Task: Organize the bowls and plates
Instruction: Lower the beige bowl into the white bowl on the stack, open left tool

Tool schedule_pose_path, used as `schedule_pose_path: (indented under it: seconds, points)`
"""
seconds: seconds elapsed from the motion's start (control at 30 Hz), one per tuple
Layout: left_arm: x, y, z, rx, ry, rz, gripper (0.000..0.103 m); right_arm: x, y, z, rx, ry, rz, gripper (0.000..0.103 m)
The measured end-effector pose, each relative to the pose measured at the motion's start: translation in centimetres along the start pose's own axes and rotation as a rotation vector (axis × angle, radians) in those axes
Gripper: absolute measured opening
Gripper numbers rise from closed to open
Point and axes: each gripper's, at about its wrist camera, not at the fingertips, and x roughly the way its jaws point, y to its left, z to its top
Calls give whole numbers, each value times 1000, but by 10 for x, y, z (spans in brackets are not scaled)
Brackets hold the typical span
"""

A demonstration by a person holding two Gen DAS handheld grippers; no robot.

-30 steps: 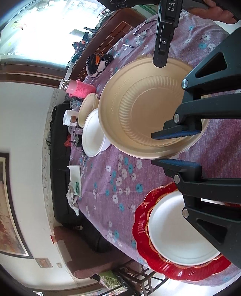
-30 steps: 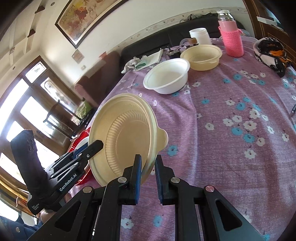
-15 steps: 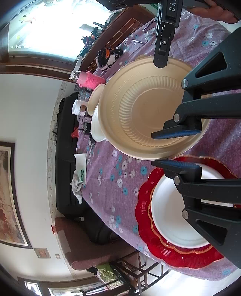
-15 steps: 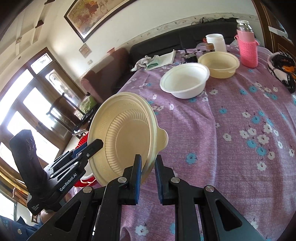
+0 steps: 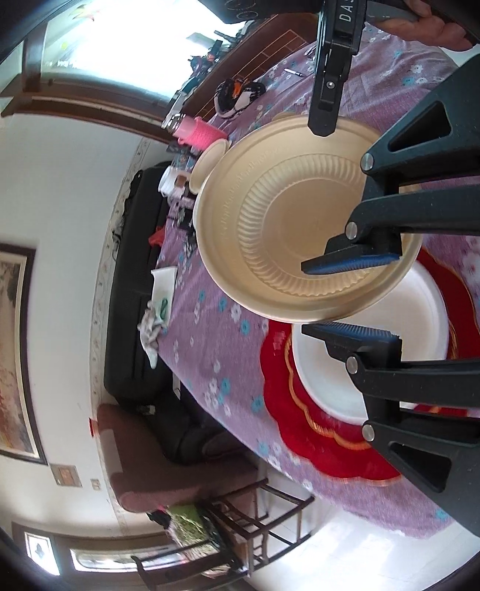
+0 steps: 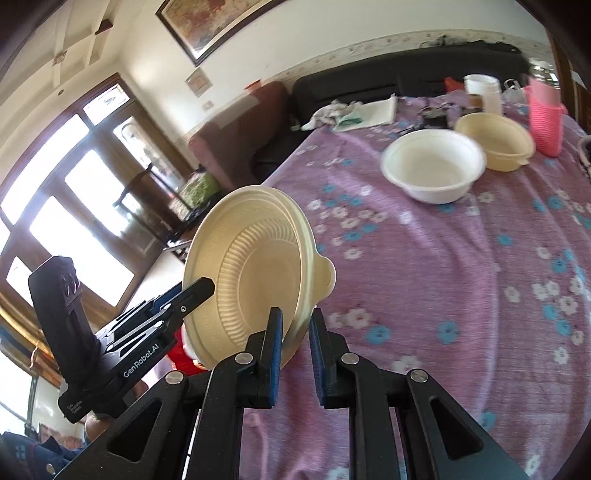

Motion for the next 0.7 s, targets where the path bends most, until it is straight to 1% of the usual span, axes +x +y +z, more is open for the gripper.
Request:
schedule_pose_path:
  seconds: [0.2, 0.3, 0.43, 0.6, 0.7]
  points:
    - [-9, 37, -8, -48, 29, 49, 24, 29, 24, -4, -3, 87, 94, 16]
    - [-4, 52, -13, -70, 55, 84, 24, 46, 34, -9, -6, 129, 113, 17]
    - [2, 68, -17, -109, 80, 103, 24, 69, 40, -13, 14, 185, 142, 17]
    - [6, 73, -17, -117, 83, 110, 24, 83, 40, -15, 40, 212, 153, 18]
    - [8, 74, -16, -119, 86, 108, 24, 84, 39, -14, 40, 207, 146, 19]
